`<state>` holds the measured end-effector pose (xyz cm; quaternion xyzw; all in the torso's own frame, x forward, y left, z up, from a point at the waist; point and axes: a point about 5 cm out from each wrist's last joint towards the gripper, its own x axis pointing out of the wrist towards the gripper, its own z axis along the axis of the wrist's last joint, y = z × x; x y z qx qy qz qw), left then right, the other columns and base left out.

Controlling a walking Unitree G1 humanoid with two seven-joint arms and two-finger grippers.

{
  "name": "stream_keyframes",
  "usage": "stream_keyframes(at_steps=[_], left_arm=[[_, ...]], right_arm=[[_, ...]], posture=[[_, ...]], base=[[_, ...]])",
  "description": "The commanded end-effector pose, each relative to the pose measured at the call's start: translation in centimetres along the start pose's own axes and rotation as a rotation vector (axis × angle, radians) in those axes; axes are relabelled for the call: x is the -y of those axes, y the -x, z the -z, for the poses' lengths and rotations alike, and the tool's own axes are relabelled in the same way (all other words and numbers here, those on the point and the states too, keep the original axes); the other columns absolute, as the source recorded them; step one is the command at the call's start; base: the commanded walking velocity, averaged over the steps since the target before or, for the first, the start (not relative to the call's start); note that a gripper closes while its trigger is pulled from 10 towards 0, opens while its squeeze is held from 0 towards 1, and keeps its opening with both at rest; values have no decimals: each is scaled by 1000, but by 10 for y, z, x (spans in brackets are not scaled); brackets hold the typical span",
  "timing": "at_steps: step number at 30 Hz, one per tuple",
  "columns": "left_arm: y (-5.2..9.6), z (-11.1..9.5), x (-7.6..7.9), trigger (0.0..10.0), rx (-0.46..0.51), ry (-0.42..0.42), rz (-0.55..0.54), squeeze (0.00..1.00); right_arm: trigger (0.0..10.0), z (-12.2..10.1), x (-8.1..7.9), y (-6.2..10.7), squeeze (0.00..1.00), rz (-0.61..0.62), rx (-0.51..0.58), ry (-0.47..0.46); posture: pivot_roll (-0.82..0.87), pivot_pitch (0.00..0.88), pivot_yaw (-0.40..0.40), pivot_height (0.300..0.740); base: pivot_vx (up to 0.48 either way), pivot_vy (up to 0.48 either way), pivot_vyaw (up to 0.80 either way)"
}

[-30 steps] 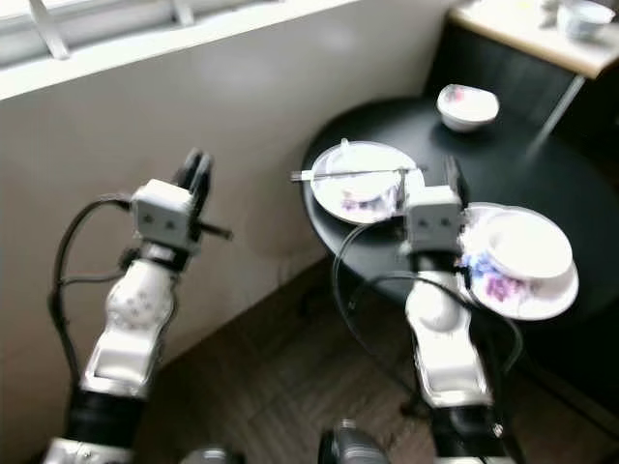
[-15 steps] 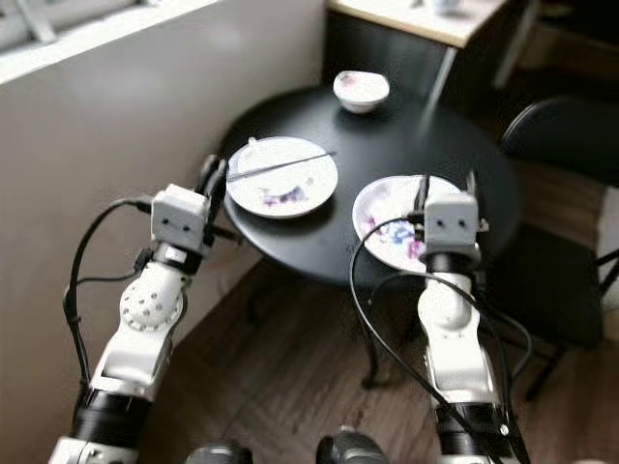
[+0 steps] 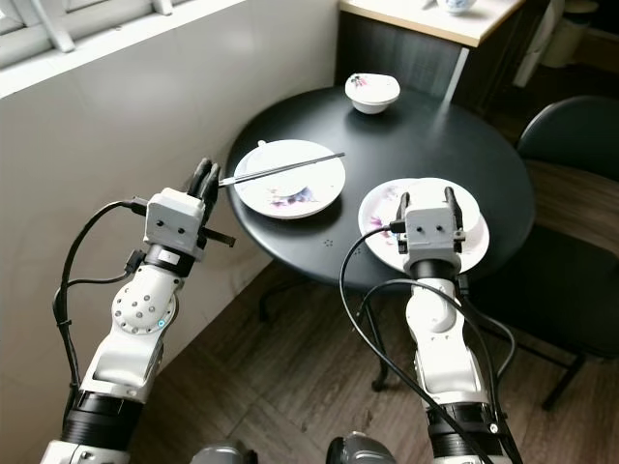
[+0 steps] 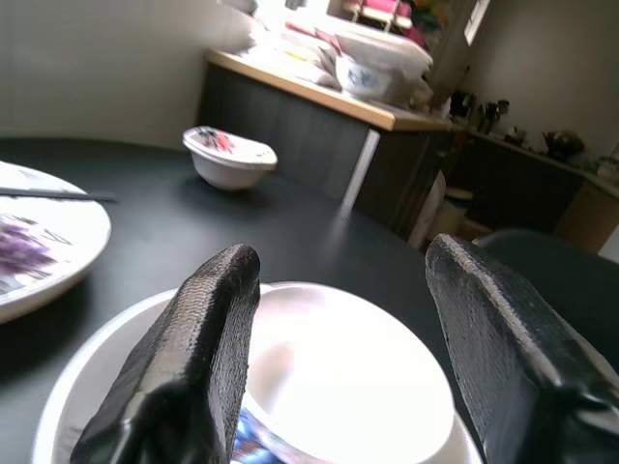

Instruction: Kitchen organization

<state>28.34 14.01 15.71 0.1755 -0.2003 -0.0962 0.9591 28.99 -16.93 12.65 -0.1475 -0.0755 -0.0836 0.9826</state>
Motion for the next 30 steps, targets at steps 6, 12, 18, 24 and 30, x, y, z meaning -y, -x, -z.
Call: stream_keyframes(at_steps=[6,12,18,24,30], left_arm=[[-2,1,4,10000,-10,4,8,0],[-2,2,4,10000,-14,8,9,0],[-2,4,6,10000,-26,9,15,0],[-2,6,7,10000,-37,6,16,0],[-1,8,6,10000,-49,1,12,0]], right_arm=[[10000,8,3,0,0,-1,-52,15],[10000,12,0,0,0,-60,-72,26],[10000,25,2,-8,0,-226,-143,97],[10000,32,12,-17,0,-337,-186,176],[10000,45,36,-31,0,-396,-273,214]], posture=[[138,0,-23,740],[137,0,-24,740],[135,0,-24,740],[140,0,-30,740],[146,0,-34,740]], base=[[0,-100,0],[0,0,0],[0,0,0],[0,0,0],[0,0,0]])
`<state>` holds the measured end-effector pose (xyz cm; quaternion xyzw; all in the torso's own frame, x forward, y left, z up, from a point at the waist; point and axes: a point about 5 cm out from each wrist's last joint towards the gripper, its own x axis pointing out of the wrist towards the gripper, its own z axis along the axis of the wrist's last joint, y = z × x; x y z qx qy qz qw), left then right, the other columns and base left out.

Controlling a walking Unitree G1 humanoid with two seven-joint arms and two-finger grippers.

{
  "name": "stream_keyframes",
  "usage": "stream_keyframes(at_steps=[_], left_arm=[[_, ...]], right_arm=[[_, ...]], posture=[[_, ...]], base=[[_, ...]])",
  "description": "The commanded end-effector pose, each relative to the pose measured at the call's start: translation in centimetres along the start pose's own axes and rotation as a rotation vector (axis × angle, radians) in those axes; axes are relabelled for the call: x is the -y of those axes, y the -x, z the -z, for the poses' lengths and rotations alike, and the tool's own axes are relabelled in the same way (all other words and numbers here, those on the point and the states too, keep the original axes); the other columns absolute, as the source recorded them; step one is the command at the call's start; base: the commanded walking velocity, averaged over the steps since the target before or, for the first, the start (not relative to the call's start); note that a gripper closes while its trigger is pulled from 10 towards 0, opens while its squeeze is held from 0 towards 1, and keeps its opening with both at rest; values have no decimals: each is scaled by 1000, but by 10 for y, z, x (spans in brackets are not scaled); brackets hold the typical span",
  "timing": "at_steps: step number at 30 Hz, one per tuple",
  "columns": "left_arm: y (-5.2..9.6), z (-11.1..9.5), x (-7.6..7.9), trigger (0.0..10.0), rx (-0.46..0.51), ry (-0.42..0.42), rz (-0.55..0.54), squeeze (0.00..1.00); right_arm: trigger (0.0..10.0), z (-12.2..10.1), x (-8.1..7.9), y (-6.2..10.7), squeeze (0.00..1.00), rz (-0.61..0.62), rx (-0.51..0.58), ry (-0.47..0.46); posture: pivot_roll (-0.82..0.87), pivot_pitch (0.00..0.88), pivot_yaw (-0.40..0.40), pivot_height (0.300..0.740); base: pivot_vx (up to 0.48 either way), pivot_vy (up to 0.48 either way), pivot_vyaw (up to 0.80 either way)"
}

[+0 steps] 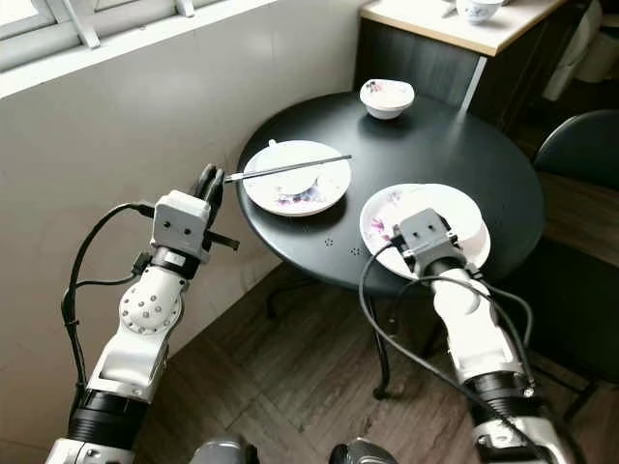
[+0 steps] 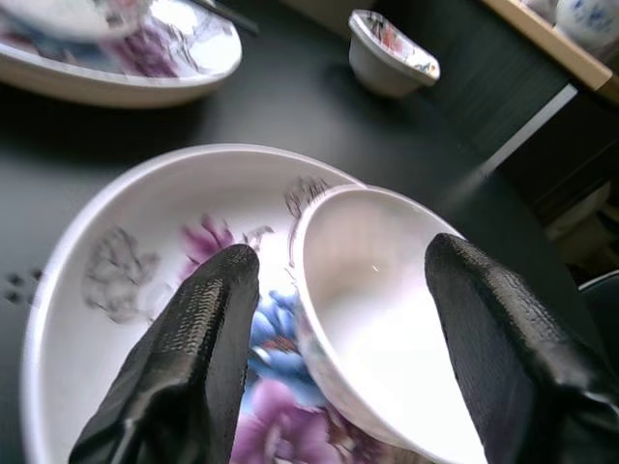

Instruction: Kitchen organization

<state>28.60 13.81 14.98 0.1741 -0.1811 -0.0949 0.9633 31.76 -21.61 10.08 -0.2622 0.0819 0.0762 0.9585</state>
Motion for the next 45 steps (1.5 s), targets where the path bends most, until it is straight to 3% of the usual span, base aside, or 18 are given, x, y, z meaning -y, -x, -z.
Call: stream_keyframes(at_steps=[1,6,11,26,34,36,37,38,39,40,43,44,45], left_arm=[[-1,1,2,10000,-10,-6,8,0],[0,3,1,10000,-19,-11,8,0],[0,3,0,10000,-22,-16,6,0],[0,6,2,10000,-37,-24,10,0],[0,8,4,10000,-51,-25,18,0],[1,9,4,10000,-57,-26,19,0],[1,10,4,10000,-59,-28,18,0],[1,10,4,10000,-61,-30,17,0],[1,10,4,10000,-62,-32,16,0],[1,10,3,10000,-63,-33,16,0],[2,12,2,10000,-72,-35,14,0],[2,13,3,10000,-73,-36,17,0],[2,13,3,10000,-73,-36,17,0]], right_arm=[[10000,4,4,-1,0,-24,-23,-25],[10000,15,6,-3,0,-101,-75,-66],[10000,12,10,-7,0,-123,-58,-121],[10000,28,30,-8,0,-151,-173,-10],[10000,36,38,-7,0,-190,-243,-14],[10000,45,38,-5,0,-198,-306,-30],[9020,48,38,-5,0,-198,-326,-41],[5765,49,38,-4,0,-195,-333,-55],[5765,50,38,-4,0,-191,-335,-64],[314,49,39,-4,0,-183,-333,-70],[0,47,42,-5,0,-166,-322,-43],[0,44,43,-6,0,-146,-296,22],[0,44,43,-6,0,-146,-296,22]], posture=[[146,0,-34,740],[153,0,-37,740],[156,0,-36,740],[158,0,-34,740],[157,0,-34,740],[160,0,-36,740],[160,0,-36,740],[163,0,-36,740],[163,0,-36,740],[164,0,-36,740],[163,0,-32,740],[163,0,-31,740],[163,0,-31,740]], base=[[0,0,0],[0,0,0],[0,0,0],[0,0,0],[0,0,0],[0,0,0],[0,0,0],[0,0,0],[0,0,0],[0,0,0],[0,0,0],[0,0,0],[0,0,0]])
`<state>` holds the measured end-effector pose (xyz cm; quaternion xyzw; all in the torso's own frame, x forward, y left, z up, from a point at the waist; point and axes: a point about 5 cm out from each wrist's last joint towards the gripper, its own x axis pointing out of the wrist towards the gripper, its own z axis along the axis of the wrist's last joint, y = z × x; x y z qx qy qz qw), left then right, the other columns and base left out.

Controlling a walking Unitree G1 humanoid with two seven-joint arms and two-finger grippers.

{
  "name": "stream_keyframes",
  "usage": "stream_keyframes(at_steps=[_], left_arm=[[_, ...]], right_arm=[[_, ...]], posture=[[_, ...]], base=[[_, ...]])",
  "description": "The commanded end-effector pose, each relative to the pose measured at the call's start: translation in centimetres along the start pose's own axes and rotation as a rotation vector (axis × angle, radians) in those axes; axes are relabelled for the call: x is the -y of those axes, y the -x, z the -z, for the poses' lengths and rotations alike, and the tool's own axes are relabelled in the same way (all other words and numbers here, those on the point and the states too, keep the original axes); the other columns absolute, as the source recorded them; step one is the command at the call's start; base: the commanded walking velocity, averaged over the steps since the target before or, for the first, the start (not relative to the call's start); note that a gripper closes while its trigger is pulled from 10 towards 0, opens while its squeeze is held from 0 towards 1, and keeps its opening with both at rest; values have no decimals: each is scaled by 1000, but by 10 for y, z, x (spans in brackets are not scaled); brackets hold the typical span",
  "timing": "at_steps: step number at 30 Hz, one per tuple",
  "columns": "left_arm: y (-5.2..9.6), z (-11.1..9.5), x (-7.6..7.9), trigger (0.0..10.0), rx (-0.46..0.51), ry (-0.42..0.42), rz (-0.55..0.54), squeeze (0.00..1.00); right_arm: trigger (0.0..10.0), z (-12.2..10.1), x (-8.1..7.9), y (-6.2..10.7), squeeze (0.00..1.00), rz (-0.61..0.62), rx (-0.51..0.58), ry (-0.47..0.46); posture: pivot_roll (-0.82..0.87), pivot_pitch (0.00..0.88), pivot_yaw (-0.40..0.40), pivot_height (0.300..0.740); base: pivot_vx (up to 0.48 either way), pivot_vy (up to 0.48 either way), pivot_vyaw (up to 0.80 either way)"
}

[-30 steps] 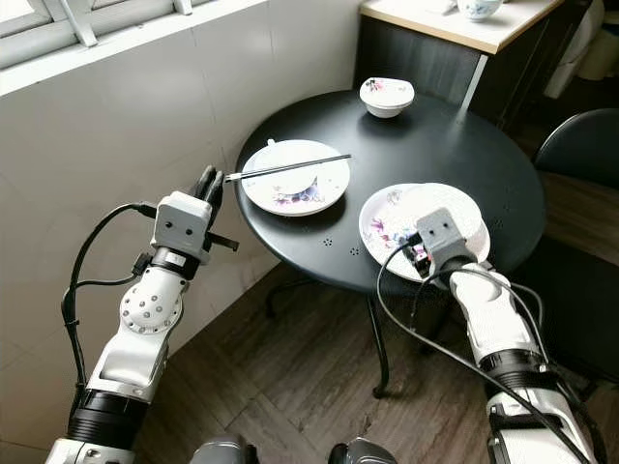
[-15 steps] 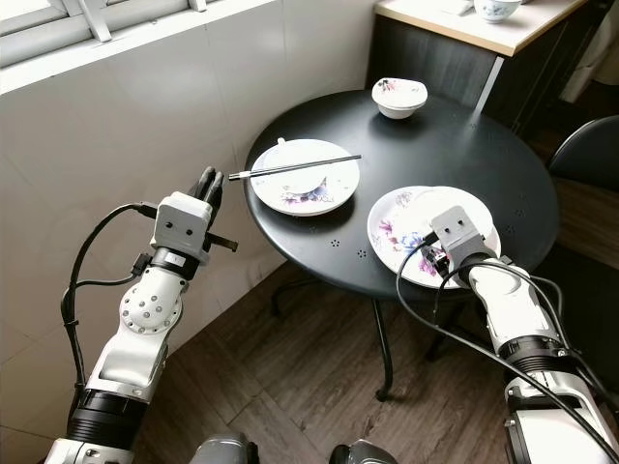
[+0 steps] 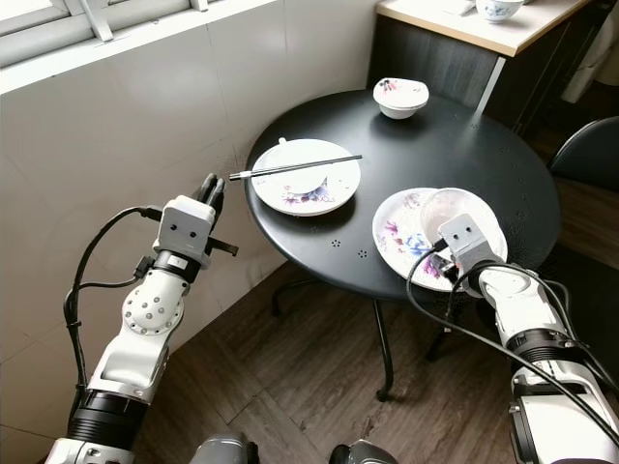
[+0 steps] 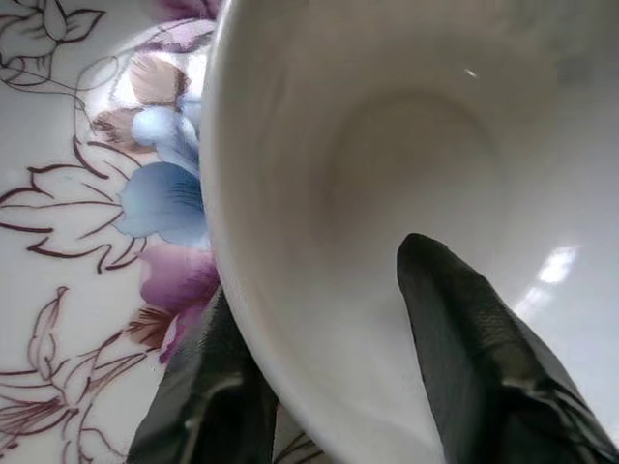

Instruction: Kitchen organization

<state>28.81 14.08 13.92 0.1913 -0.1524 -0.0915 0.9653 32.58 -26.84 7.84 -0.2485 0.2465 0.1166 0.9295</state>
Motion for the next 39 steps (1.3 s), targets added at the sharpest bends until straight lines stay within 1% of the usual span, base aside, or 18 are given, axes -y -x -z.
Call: stream_keyframes(at_steps=[1,5,15,20,21,22,23,24,25,27,30,32,33,34,35,36,37,39], left_arm=[[0,2,2,10000,-13,-8,9,0],[-1,2,2,10000,-17,-10,8,0],[-1,5,3,10000,-29,-15,11,0],[-2,6,2,10000,-32,-15,5,0],[-2,6,2,10000,-33,-14,3,0],[-2,6,2,10000,-33,-14,3,0],[-2,6,3,10000,-32,-13,2,0],[-2,6,3,10000,-31,-12,1,0],[-2,6,3,10000,-31,-12,1,0],[-2,6,3,10000,-30,-11,1,0],[-2,6,1,10000,-29,-15,-1,0],[-1,6,0,10000,-29,-18,-3,0],[0,7,-3,10000,-34,-20,-9,0],[0,7,-3,10000,-34,-20,-9,0],[2,8,-4,10000,-40,-16,-13,0],[2,8,-4,10000,-40,-16,-13,0],[6,10,-5,10000,-48,-15,-15,0],[9,11,-5,10000,-56,-19,-11,0]], right_arm=[[0,-2,8,2,0,42,9,68],[0,-10,6,2,0,83,57,150],[0,-20,2,4,0,148,143,212],[0,-41,11,8,0,254,257,254],[0,-51,12,11,0,288,318,243],[0,-51,12,11,0,288,318,243],[0,-61,12,14,0,323,389,227],[0,-81,9,22,0,365,522,225],[0,-88,5,26,0,388,577,246],[0,-95,2,31,0,413,624,270],[0,-106,-12,39,0,431,731,279],[0,-109,-21,43,0,430,774,273],[0,-110,-32,45,0,406,803,265],[0,-110,-32,45,0,406,803,265],[0,-107,-41,45,0,376,807,258],[0,-107,-41,45,0,376,807,258],[0,-101,-57,47,0,332,806,245],[0,-93,-76,47,0,283,794,221]], posture=[[163,0,-31,740],[159,0,-29,740],[158,0,-28,740],[155,0,-30,740],[153,0,-31,740],[153,0,-31,740],[153,0,-32,740],[154,0,-31,740],[154,0,-31,740],[154,0,-30,740],[156,0,-29,740],[157,0,-28,740],[156,0,-27,740],[156,0,-27,740],[155,0,-26,740],[155,0,-26,740],[156,0,-28,740],[156,0,-28,740]], base=[[0,0,0],[0,0,0],[0,0,0],[0,0,0],[0,0,0],[0,0,0],[0,0,0],[0,0,0],[0,0,606],[0,0,606],[0,0,779],[0,0,794],[0,0,794],[0,0,794],[0,0,794],[0,0,794],[0,0,800],[0,0,800]])
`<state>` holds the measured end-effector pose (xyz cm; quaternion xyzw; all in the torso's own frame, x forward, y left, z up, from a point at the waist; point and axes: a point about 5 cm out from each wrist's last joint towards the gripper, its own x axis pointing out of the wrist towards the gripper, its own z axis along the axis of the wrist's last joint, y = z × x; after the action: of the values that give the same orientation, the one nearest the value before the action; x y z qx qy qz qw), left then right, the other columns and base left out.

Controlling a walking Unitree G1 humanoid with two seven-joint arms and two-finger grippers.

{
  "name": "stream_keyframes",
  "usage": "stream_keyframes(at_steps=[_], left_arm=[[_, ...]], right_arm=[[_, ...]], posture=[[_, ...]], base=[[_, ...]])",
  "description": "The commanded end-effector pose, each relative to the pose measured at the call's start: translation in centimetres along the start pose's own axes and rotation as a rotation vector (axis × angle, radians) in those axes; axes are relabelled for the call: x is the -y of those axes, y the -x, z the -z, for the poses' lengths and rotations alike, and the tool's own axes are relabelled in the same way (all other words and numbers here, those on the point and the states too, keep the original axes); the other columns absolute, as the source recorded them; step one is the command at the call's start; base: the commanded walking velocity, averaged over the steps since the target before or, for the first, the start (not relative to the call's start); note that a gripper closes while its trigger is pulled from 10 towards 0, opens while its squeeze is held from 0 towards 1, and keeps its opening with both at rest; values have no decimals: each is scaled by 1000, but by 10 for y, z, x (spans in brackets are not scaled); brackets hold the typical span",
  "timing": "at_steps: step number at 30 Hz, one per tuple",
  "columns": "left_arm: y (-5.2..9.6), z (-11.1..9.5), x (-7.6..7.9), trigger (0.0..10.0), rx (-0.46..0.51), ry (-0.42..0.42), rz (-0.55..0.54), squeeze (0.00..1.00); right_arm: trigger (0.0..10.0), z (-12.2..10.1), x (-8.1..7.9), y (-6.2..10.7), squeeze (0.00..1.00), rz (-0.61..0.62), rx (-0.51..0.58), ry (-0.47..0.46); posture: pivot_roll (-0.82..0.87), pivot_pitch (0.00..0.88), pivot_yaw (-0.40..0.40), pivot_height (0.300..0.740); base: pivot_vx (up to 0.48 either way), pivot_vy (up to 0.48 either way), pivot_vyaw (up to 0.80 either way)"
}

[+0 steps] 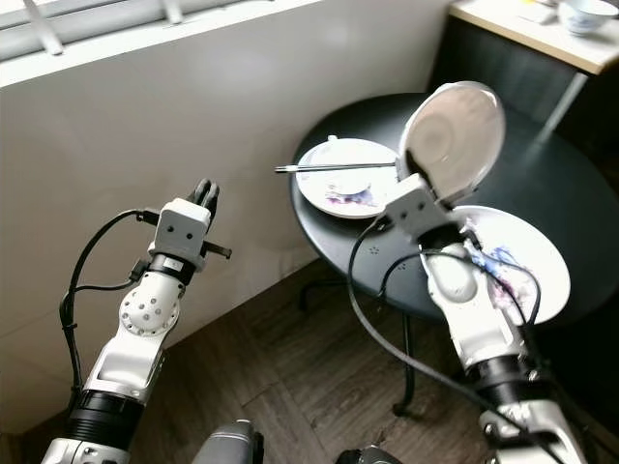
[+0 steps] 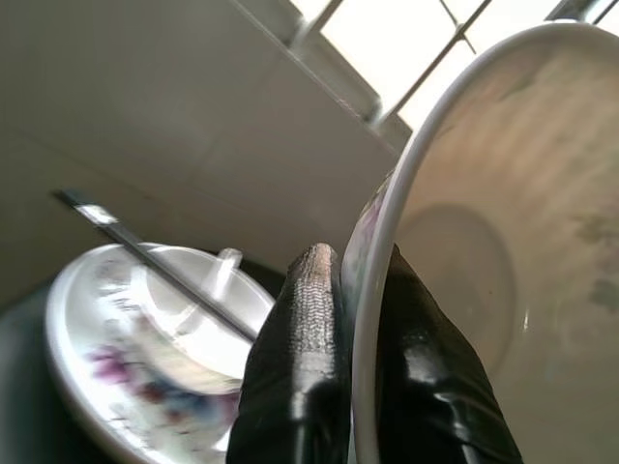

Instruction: Kitchen organization

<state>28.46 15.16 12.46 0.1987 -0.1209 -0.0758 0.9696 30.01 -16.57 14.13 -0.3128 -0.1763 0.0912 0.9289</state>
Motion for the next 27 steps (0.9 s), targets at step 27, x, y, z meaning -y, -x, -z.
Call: stream_keyframes(at_steps=[27], left_arm=[[12,-5,-5,10000,-20,4,-3,0]], right_arm=[[0,-15,-50,23,0,-146,-42,-105]], posture=[[163,0,-33,740]], base=[[0,0,800]])
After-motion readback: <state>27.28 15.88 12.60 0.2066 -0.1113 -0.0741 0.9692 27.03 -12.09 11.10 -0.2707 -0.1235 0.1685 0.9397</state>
